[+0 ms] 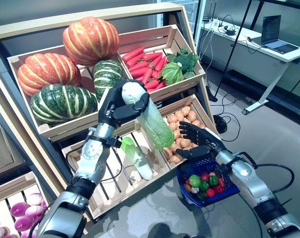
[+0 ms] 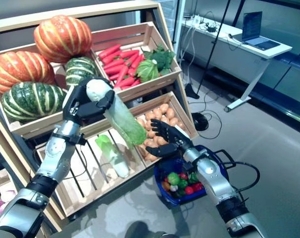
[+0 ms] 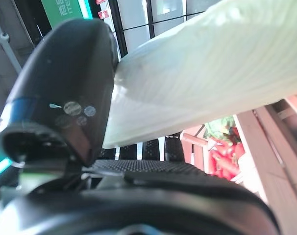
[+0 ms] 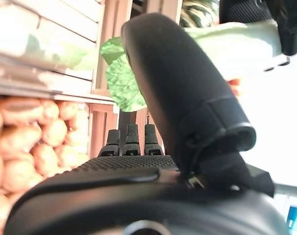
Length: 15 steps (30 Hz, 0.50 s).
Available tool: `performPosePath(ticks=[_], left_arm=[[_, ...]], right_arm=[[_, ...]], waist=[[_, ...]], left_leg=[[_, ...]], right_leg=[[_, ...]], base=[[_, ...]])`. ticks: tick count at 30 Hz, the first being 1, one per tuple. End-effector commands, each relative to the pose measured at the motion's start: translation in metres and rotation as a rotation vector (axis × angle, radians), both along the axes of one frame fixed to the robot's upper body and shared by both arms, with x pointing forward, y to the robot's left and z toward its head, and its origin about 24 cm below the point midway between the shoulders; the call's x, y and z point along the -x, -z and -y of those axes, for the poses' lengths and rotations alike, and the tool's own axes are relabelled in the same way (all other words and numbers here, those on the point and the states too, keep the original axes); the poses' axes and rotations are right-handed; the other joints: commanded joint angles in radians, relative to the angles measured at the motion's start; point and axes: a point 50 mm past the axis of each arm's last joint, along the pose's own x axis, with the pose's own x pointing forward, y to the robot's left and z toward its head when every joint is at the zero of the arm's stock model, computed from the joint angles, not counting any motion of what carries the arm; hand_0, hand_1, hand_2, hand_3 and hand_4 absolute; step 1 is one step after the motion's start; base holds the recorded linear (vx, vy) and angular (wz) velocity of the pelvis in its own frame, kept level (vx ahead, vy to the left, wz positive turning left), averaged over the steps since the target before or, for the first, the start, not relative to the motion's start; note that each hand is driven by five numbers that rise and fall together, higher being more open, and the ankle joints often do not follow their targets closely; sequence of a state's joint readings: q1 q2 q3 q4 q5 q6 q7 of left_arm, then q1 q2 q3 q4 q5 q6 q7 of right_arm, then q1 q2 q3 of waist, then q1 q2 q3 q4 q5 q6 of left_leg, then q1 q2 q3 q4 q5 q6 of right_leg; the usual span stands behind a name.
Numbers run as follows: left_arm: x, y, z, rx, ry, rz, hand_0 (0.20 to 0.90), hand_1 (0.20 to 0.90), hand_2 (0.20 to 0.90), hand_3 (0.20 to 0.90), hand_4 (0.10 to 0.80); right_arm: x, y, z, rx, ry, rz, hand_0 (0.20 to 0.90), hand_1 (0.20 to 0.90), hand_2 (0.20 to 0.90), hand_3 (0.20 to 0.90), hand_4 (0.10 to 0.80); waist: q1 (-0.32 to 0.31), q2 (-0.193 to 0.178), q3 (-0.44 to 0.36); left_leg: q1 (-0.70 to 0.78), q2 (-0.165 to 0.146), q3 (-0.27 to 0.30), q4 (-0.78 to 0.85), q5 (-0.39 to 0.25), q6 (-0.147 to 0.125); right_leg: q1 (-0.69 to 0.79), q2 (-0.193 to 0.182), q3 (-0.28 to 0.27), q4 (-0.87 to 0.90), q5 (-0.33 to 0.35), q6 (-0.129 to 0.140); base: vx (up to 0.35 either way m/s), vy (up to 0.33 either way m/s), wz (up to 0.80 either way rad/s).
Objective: Put vegetables into the basket
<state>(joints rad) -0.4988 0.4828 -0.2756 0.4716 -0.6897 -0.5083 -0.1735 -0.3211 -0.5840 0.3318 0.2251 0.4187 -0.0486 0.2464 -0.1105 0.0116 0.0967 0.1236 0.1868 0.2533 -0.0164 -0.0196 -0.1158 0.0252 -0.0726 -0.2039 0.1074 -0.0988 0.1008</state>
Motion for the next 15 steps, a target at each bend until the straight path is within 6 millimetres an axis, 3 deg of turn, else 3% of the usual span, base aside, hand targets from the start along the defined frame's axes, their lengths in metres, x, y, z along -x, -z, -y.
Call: performPosePath(ticks=[1, 4, 15], left_arm=[[-0.001, -0.041, -0.01, 0.118, -0.012, 0.169, 0.3, 0.3, 0.3, 0.3, 0.4], [-0.002, -0.037, 0.0, 0.113, 0.029, 0.141, 0.3, 0.3, 0.3, 0.3, 0.4], [-0.005, -0.022, 0.028, -0.003, 0.138, 0.063, 0.3, 0.3, 0.3, 0.3, 0.4]], right_arm=[[-0.022, -0.057, -0.027, -0.013, -0.105, 0.169, 0.9, 0.9, 0.9, 0.9, 0.8], [-0.026, -0.061, -0.038, -0.052, -0.169, 0.105, 0.9, 0.9, 0.9, 0.9, 0.8], [-0.037, -0.096, -0.061, -0.09, -0.224, 0.141, 0.9, 0.9, 0.9, 0.9, 0.8]], waist=[[0.011, -0.028, -0.102], [0.016, -0.03, -0.107], [0.029, -0.039, -0.113]], left_leg=[[-0.034, -0.056, -0.028, -0.017, 0.018, 0.029], [-0.022, -0.061, -0.028, -0.029, 0.019, 0.032], [-0.007, -0.073, -0.038, -0.039, 0.01, 0.04]], right_leg=[[0.047, -0.004, 0.051, -0.085, 0.058, 0.018], [0.056, -0.003, 0.051, -0.097, 0.062, 0.018], [0.074, 0.004, 0.066, -0.111, 0.064, 0.016]], base=[[0.036, -0.025, -0.01], [0.051, -0.023, 0.02], [0.034, -0.018, 0.02]])
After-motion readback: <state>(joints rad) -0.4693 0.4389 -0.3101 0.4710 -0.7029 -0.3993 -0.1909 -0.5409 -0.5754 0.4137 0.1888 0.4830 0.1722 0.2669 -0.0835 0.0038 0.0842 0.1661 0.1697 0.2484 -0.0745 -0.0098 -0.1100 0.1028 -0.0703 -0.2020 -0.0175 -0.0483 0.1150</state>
